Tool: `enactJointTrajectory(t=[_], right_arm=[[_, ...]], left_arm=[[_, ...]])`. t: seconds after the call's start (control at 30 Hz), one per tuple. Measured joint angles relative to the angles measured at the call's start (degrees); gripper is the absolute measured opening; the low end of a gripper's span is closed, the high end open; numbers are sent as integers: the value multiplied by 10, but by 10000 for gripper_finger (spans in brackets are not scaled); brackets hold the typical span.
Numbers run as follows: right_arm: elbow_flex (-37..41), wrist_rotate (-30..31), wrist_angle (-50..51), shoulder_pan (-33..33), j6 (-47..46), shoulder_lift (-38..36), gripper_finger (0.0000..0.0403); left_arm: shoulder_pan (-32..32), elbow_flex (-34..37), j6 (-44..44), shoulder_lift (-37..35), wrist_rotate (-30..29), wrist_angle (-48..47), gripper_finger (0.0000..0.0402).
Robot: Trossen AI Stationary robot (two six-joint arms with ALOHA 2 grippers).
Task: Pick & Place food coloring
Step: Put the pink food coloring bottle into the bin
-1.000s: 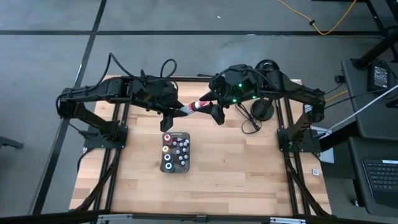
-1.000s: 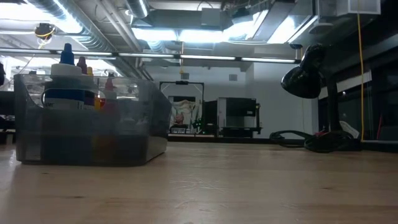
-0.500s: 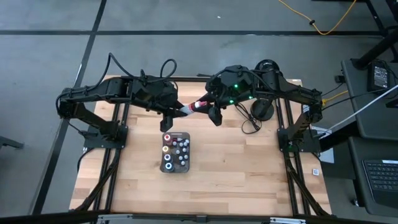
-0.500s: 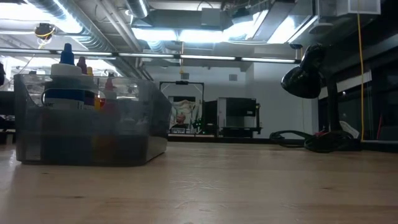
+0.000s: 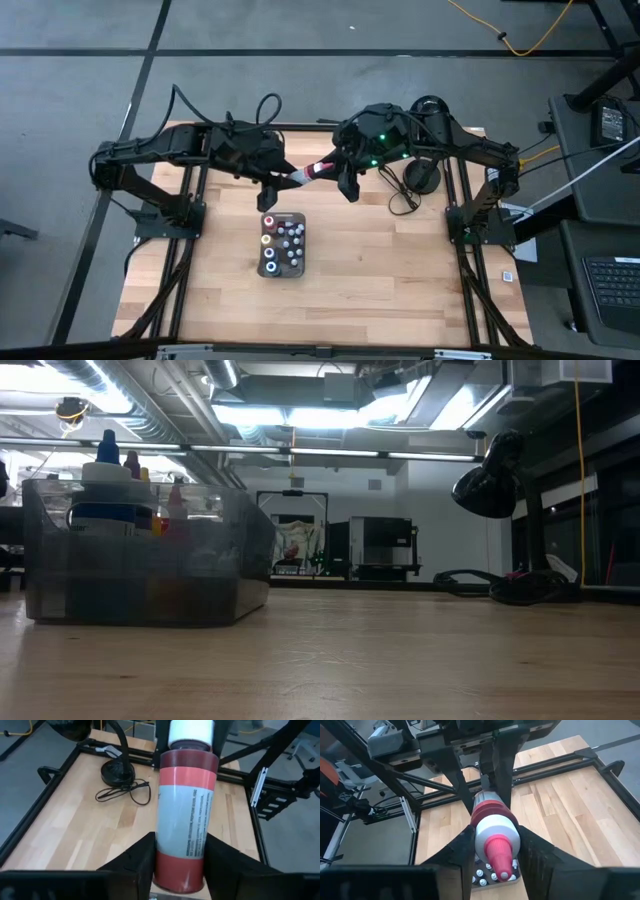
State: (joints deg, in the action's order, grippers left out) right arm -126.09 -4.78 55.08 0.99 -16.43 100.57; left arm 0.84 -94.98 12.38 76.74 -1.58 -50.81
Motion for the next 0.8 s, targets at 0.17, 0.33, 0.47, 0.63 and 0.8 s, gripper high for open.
enactJointTrajectory(t=[0.17,0.33,0.47,0.63,0.8], right_arm=[[-6,2,4,0,2,-1,123],[-6,1,7,0,3,-1,123],[-6,-2,2,0,4,2,123],[-7,-29,-5,-2,3,33,123],[-6,-43,4,-20,7,83,123]], left_arm=[[17,0,6,-26,7,-8,182],[58,0,6,-77,35,-7,244],[81,0,8,-124,41,-8,288],[84,0,-23,-180,39,-4,305],[84,0,-27,-223,26,5,306]])
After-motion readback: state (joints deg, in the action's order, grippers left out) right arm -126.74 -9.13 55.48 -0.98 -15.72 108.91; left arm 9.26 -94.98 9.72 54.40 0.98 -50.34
